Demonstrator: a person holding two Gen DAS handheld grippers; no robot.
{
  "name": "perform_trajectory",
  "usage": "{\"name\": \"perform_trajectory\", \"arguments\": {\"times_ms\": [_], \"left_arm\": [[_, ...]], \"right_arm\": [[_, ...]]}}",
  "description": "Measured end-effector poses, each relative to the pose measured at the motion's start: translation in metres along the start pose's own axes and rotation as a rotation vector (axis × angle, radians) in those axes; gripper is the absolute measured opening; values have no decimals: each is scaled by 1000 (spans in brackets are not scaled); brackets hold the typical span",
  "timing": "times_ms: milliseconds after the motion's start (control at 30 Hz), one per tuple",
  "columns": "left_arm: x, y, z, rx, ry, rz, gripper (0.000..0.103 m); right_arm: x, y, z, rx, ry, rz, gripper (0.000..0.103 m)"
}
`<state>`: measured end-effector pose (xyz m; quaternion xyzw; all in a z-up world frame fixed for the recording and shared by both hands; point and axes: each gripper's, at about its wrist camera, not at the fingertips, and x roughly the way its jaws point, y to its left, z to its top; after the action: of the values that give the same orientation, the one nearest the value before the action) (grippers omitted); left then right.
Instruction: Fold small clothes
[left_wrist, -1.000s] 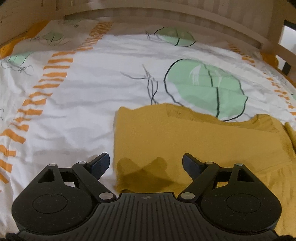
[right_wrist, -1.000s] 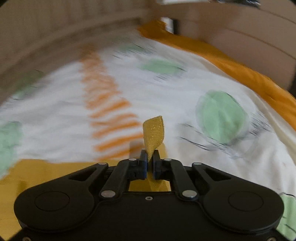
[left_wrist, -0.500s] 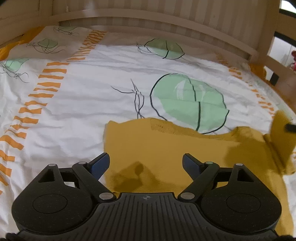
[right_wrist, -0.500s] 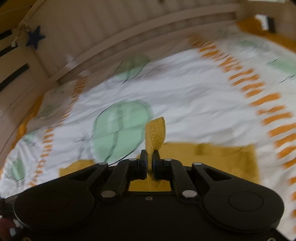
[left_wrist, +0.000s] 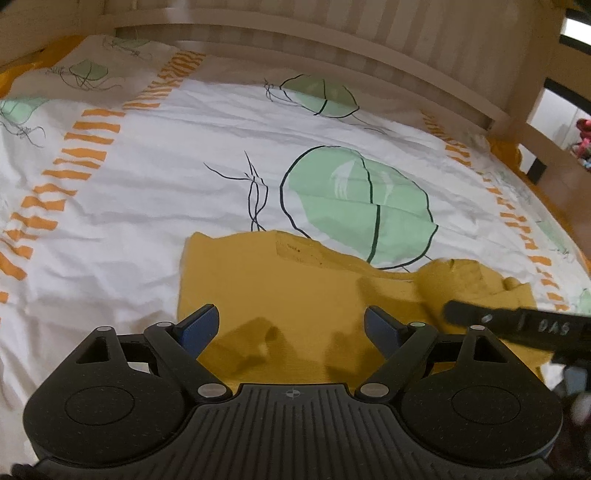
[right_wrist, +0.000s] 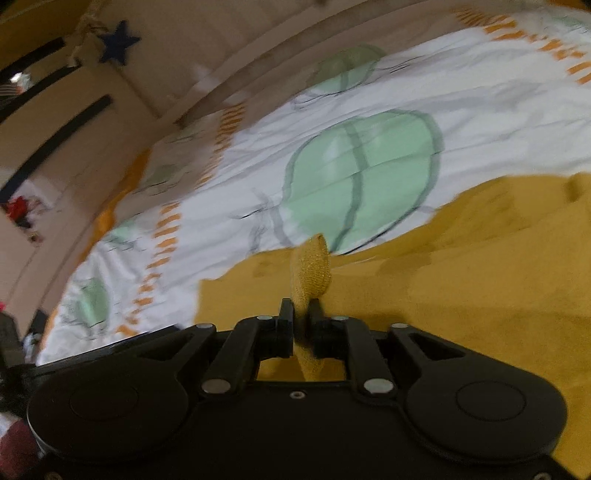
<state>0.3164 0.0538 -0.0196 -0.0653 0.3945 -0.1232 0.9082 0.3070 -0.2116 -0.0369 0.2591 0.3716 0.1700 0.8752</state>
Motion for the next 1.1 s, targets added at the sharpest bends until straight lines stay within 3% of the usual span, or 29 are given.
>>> {"name": "perform_trajectory", "arguments": {"times_ms": [67, 133, 267, 500, 600, 733, 1100], "left_arm": [[1, -2, -1, 2, 1, -6, 85], [3, -4, -2, 9, 3, -15, 85], [7, -13, -5, 27, 8, -42, 85], [15, -41, -16, 83, 15, -104, 85], [23, -54, -23, 126, 24, -122, 85], [37, -61, -29, 148, 46, -125, 85], [68, -58, -38, 74, 113, -180, 84]], "right_arm": [[3, 3, -2, -19, 11, 17, 50], [-3, 2, -2, -41, 3, 25, 61], [-35, -12, 2, -106, -40, -35, 61], [-87, -43, 2, -263, -68, -254, 70], [-100, -51, -5, -330, -78, -297, 72], [-104, -59, -6, -334, -98, -295, 72], [-98, -73, -3, -299, -109, -270, 72]]}}
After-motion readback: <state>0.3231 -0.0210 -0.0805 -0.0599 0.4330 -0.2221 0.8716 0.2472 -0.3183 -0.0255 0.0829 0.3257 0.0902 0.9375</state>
